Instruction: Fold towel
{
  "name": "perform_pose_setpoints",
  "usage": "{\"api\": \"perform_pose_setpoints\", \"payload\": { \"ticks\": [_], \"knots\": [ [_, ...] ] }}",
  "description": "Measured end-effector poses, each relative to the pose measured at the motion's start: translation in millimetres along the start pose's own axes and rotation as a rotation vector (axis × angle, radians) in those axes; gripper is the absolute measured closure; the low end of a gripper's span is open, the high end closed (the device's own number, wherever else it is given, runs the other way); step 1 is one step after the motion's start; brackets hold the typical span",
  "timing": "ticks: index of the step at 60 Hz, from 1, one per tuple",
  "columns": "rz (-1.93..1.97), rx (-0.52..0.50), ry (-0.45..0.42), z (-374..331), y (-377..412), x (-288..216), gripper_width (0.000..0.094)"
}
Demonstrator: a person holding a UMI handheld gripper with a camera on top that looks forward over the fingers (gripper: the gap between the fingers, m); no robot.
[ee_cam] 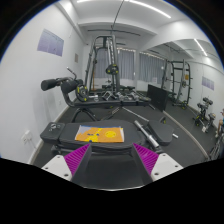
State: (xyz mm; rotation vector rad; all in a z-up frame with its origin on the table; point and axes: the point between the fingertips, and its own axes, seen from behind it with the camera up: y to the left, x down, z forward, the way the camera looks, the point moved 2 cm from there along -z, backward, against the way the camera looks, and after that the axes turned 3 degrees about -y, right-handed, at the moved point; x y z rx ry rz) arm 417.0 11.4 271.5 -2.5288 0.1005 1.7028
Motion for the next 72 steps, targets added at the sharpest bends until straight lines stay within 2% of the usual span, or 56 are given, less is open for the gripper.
{"api": "perform_pose_setpoints", "payload": {
  "ticks": [8, 37, 48, 55, 72],
  "knots": [
    [-0.011, -0.027, -0.004, 7, 22, -9, 0.0082],
    [-0.041, -0.196, 0.016, 76, 182, -12, 0.0081],
    [-0.039, -0.212, 0.028, 113, 223, 3, 0.0082],
    [-0.039, -0.186, 0.034, 150, 240, 16, 0.0082],
    [-0.018, -0.124, 0.04, 276, 259, 42, 0.0078]
  ]
}}
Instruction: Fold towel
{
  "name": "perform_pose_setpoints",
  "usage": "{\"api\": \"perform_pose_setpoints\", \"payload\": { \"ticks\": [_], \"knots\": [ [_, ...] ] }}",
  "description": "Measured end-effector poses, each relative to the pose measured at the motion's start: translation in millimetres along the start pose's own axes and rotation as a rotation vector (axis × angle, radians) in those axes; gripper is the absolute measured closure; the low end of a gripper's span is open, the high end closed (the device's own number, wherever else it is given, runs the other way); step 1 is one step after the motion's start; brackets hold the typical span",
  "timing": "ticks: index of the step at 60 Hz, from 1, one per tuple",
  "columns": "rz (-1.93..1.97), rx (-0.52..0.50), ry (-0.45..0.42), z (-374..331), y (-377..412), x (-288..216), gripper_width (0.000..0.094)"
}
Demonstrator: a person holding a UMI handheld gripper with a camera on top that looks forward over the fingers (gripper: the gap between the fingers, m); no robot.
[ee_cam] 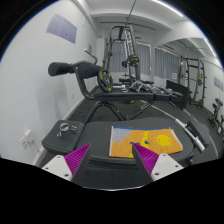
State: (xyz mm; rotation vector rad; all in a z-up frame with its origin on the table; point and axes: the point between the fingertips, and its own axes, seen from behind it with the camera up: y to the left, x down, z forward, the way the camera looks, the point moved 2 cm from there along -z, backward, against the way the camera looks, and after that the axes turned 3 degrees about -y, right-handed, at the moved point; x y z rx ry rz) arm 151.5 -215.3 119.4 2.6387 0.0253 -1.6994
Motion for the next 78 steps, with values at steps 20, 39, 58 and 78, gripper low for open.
{"api": "perform_pose_setpoints", "payload": {
  "ticks": [20, 39, 58, 78],
  "knots": [
    [-0.05, 0.019, 0.049, 152, -3, 38, 0.008],
    [-0.136, 0.007, 0.086, 198, -1, 55, 0.0717],
    [-0.107, -0.109, 0.069, 162, 5, 5, 0.0922],
    [0.024, -0.051, 0.015, 128, -162, -56, 0.0905]
  ]
}}
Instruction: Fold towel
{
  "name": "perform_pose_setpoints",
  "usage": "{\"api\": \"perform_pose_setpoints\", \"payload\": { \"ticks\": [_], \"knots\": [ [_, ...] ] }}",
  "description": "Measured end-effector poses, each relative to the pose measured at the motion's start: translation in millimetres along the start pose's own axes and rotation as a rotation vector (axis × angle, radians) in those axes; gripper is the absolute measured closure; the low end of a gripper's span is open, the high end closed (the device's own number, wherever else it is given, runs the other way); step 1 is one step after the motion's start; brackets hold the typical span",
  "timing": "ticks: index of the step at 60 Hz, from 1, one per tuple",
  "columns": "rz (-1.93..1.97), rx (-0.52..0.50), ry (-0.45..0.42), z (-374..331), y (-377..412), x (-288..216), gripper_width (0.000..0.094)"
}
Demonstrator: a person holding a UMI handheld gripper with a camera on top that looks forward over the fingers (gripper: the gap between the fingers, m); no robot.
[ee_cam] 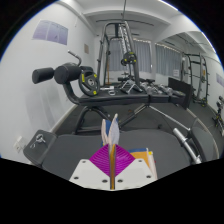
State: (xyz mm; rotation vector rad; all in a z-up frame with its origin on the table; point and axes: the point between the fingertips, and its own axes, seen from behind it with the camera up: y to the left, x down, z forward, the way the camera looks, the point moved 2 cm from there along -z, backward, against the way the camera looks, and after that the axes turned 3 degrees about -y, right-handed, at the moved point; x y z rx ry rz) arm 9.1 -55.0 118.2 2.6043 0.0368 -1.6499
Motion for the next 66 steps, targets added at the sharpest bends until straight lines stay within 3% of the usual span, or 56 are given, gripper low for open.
{"api": "perform_pose_setpoints", "payload": {
  "ticks": [14, 15, 16, 20, 23, 27, 40, 53, 66],
  "knots": [
    [0.02, 0.124, 0.089, 17, -83, 66, 0.0872],
    [0.017, 0.126, 0.099, 19, -84, 72, 0.0818],
    [0.011, 0.125, 0.107, 19, -85, 77, 0.0706],
    [-0.027, 0.156, 0.127, 18, -96, 87, 0.0053],
    [-0.052, 0.171, 0.124, 9, -100, 84, 0.0142],
    [-0.049, 0.152, 0.087, -18, -93, 67, 0.0062],
    [-0.02, 0.107, 0.052, -164, -68, 28, 0.0082],
    [-0.021, 0.097, 0.031, -305, -37, 35, 0.0081],
    [0.002, 0.111, 0.008, -367, -26, 51, 0.0085]
  ]
}}
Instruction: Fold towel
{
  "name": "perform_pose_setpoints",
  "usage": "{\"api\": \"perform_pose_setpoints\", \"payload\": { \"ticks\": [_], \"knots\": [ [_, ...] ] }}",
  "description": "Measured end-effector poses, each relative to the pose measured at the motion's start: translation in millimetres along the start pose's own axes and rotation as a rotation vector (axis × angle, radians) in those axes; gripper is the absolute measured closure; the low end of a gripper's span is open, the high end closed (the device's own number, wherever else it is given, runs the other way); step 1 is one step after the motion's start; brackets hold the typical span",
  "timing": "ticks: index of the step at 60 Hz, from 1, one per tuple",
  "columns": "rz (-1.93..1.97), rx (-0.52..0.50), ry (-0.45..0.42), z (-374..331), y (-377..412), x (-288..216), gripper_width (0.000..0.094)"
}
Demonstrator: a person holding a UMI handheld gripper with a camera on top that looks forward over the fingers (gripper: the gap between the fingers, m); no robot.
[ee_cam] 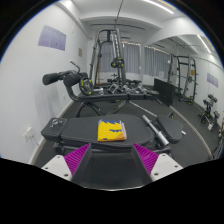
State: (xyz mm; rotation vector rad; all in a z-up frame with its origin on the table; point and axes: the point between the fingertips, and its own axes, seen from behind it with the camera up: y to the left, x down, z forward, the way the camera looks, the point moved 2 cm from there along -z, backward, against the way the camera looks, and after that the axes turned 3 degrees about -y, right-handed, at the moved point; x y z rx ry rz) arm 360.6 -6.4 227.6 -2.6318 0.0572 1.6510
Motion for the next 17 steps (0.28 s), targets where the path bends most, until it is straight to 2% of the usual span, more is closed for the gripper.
{"api": "perform_pose_setpoints", "payload": {
  "ticks": [17],
  "knots": [
    [-0.024, 0.009, -0.033, -9.1, 6.5, -2.6, 0.0083]
  ]
}}
